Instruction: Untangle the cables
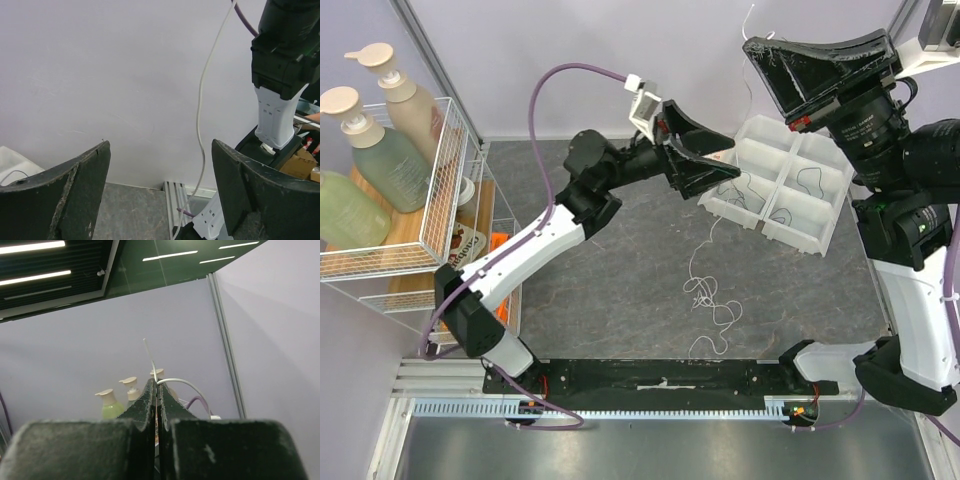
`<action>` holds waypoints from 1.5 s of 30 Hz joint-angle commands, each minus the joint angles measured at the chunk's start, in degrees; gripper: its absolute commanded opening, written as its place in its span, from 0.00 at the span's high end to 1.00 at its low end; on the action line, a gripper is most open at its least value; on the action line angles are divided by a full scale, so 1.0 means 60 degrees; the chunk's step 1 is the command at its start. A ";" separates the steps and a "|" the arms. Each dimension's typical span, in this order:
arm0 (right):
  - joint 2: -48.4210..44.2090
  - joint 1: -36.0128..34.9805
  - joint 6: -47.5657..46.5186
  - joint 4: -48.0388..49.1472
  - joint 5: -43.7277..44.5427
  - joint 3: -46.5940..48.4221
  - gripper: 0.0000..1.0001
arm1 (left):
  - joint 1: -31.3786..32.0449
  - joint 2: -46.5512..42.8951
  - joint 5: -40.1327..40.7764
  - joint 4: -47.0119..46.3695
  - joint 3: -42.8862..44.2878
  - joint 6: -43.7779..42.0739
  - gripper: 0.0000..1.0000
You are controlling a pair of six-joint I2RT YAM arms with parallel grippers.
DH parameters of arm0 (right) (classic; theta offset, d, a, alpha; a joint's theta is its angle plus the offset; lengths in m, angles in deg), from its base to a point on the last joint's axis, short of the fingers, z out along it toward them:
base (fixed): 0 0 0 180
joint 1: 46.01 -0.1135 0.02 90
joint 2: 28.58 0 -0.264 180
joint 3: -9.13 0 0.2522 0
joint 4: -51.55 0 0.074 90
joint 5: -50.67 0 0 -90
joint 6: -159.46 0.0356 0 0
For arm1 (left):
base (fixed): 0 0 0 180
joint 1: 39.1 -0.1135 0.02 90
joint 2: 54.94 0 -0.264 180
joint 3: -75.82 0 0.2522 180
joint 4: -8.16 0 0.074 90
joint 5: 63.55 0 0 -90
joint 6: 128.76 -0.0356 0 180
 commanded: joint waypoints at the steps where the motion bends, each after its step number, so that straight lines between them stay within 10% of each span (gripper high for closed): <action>1: 0.0171 -0.0030 0.0273 0.0487 -0.0335 0.0412 1.00 | 0.0294 0.0518 -0.0174 -0.0039 0.0844 0.0534 0.15; 12: 0.0464 -0.0045 0.0317 0.0883 -0.0408 0.1055 1.00 | 0.0441 0.0842 0.0831 0.2448 -0.0192 -0.1277 0.62; 32: 0.1842 -0.0045 0.1447 0.2333 0.0571 0.4249 1.00 | -0.1770 0.3464 0.4042 0.3067 -0.3826 -0.2804 0.97; 42: 0.1563 -0.0030 0.0860 0.1982 0.0383 0.2918 1.00 | -0.2020 0.0511 0.1280 0.1534 -0.5729 -0.3057 0.92; 45: 0.1885 -0.0045 0.0815 0.1732 0.0075 0.3226 1.00 | -0.2020 -0.0445 0.0444 0.0931 -0.6010 -0.2513 0.64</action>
